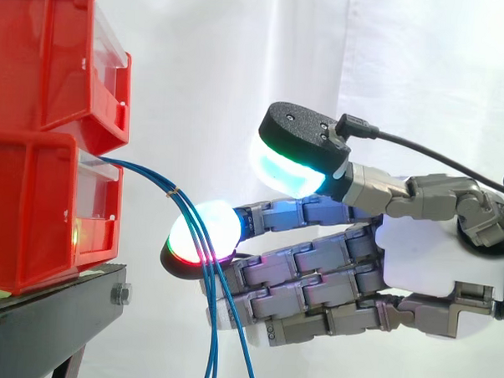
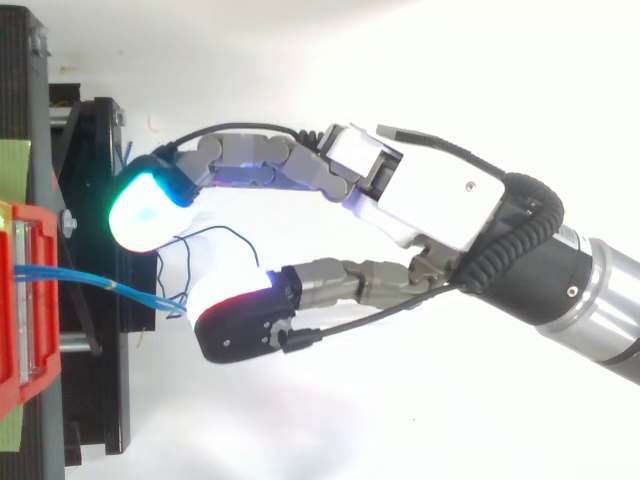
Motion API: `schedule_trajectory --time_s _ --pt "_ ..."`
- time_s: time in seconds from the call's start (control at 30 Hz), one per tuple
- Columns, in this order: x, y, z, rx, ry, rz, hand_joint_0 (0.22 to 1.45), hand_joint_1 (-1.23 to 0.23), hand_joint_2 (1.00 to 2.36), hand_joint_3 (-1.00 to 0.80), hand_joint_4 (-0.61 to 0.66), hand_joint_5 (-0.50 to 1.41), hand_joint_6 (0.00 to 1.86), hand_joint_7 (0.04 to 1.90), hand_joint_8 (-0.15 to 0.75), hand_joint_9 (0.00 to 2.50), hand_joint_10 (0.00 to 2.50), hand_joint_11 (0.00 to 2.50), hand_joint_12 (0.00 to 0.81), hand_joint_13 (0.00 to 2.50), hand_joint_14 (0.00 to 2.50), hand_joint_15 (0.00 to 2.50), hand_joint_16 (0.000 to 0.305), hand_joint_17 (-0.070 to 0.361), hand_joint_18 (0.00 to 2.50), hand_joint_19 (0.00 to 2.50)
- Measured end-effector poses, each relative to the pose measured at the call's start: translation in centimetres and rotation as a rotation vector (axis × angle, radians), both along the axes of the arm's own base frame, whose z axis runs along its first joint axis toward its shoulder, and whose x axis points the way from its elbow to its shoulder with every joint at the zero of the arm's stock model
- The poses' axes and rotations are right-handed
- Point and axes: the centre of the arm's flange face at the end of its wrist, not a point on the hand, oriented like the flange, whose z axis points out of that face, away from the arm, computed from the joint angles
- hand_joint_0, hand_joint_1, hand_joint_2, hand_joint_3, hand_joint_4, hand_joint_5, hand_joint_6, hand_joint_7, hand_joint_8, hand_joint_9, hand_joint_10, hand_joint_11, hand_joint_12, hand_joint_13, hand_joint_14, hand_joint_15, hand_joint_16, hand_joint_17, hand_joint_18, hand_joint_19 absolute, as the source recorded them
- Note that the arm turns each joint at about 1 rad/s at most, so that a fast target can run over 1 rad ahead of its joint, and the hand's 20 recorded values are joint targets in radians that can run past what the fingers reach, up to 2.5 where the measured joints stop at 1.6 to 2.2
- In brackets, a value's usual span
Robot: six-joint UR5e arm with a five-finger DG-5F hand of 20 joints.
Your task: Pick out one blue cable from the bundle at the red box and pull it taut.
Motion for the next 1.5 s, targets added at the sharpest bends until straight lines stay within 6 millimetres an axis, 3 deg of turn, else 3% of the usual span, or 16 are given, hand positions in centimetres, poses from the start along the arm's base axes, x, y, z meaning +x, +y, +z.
schedule_trajectory --time_s 0.33,0.87,1.5 --pt "1.0 0.7 -3.1 0.065 -0.004 0.019 0.52 -0.67 1.0 -0.5 0.36 -0.17 0.5 0.92 0.263 0.59 0.01 0.22 0.293 0.53 0.0 0.1 0.032 0.071 0.3 0.28" --pt "1.8 0.5 -2.7 0.106 -0.053 0.04 0.58 -0.66 1.0 -0.45 0.34 -0.16 0.5 1.0 0.256 0.6 0.01 0.22 0.279 0.53 0.0 0.12 0.029 0.065 0.29 0.29" --pt "2.2 1.7 -2.1 0.115 -0.096 0.054 0.58 -0.65 1.0 -0.45 0.34 -0.16 0.5 1.01 0.258 0.61 0.01 0.23 0.278 0.54 0.0 0.12 0.028 0.064 0.3 0.3"
